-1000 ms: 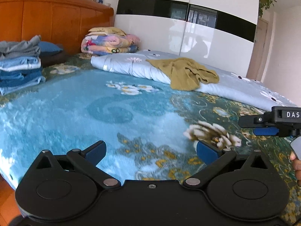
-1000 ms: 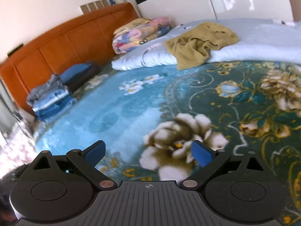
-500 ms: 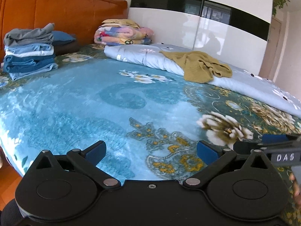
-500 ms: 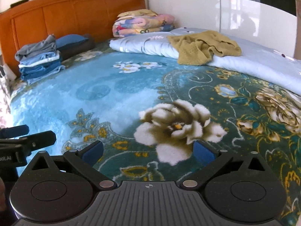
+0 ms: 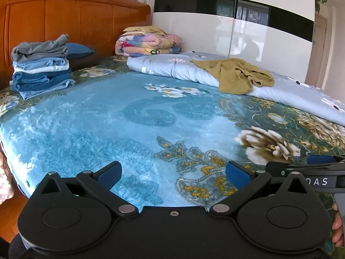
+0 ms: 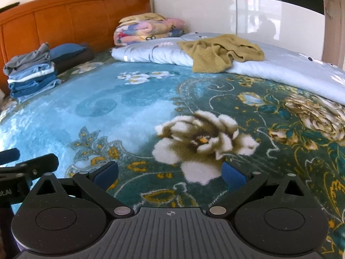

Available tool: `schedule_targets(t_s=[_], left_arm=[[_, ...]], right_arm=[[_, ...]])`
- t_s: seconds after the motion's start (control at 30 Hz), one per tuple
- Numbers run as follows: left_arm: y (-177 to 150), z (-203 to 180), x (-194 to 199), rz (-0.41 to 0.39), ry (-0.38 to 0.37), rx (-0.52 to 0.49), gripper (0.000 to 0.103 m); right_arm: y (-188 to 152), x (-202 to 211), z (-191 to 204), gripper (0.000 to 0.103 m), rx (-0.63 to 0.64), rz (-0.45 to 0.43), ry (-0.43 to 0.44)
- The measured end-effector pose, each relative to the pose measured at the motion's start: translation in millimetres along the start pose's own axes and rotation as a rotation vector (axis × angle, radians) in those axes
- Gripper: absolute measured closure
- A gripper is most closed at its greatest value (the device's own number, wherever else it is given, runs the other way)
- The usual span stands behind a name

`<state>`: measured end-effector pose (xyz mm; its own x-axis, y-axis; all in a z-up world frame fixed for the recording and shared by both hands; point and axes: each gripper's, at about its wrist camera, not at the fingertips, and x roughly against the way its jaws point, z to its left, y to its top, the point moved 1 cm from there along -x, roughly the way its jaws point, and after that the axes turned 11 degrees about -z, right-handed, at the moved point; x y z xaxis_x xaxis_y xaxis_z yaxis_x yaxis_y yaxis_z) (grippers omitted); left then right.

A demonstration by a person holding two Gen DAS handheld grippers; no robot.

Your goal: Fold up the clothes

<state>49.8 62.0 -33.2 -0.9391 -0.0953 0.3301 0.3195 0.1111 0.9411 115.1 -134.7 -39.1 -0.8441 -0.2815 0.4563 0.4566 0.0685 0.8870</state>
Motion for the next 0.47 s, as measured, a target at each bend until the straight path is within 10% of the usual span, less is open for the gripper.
schedule_targets(t_s=[0.47], left_arm=[[-1.2,-0.1,1.7,-0.01,0.008,-0.004,0.001]], right_arm=[[-8.1,-3.2,11.5,0.0,0.05,0.042,0.02]])
